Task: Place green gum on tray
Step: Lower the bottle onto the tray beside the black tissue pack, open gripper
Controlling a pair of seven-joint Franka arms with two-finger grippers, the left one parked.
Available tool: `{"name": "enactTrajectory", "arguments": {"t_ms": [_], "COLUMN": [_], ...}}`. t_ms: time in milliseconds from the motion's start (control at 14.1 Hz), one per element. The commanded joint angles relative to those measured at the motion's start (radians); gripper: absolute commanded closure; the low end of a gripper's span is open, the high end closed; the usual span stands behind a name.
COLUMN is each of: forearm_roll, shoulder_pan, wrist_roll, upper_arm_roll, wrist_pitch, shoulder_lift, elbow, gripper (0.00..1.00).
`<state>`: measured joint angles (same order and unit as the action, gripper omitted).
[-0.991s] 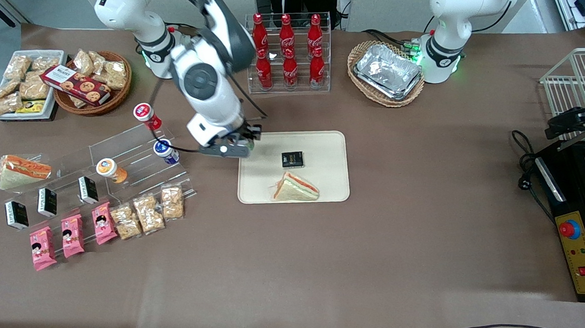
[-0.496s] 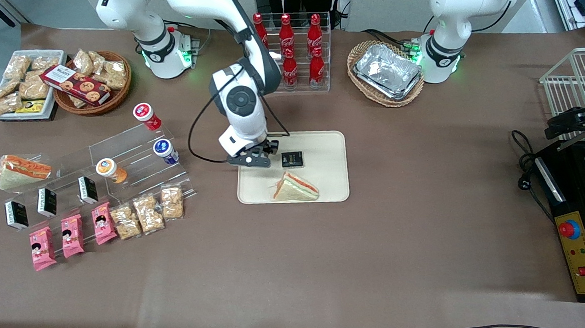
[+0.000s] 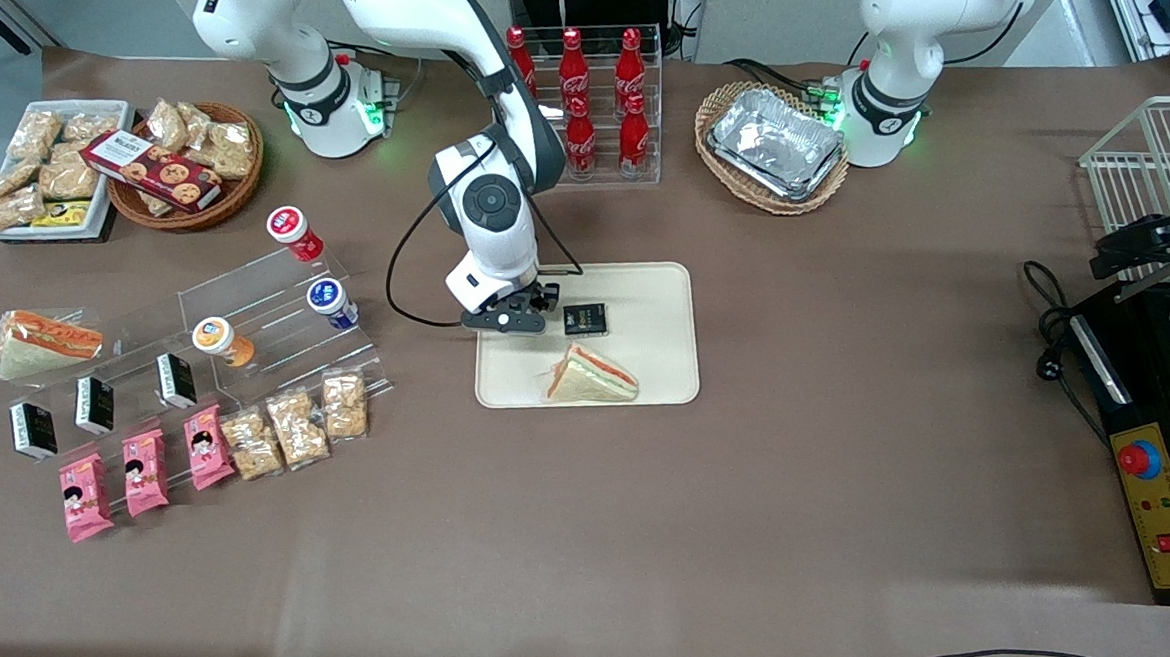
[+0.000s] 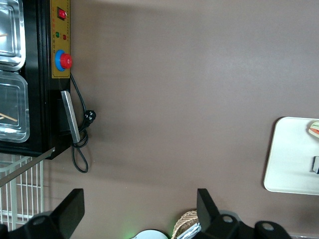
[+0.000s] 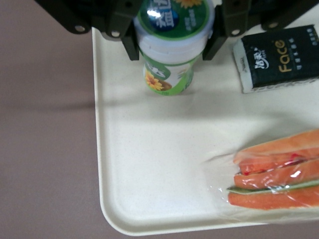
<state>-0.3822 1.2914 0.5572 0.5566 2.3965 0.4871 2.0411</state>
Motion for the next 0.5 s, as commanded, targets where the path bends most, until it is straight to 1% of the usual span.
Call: {"name": "enactTrajectory", "arguments": {"t_ms": [0,71,212,425], "forearm_roll": [-0.032,-0.03,-0.032,-0.046], "shoulder_pan": [0.008,0.008,0.008,0.003], "wrist_roll": [-0.022,-0.022,-0.02,-0.022], "upper_arm_roll": [0.002,0.002,0.002,0.003], "wrist_pitch": [0.038,0.038,0.038,0.024], "shoulder_lift": [0.01,0.01,0.01,-0.002], "elbow": [0.01,0.01,0.01,0.005], "gripper": [0.45,0.24,0.0,0.0]}}
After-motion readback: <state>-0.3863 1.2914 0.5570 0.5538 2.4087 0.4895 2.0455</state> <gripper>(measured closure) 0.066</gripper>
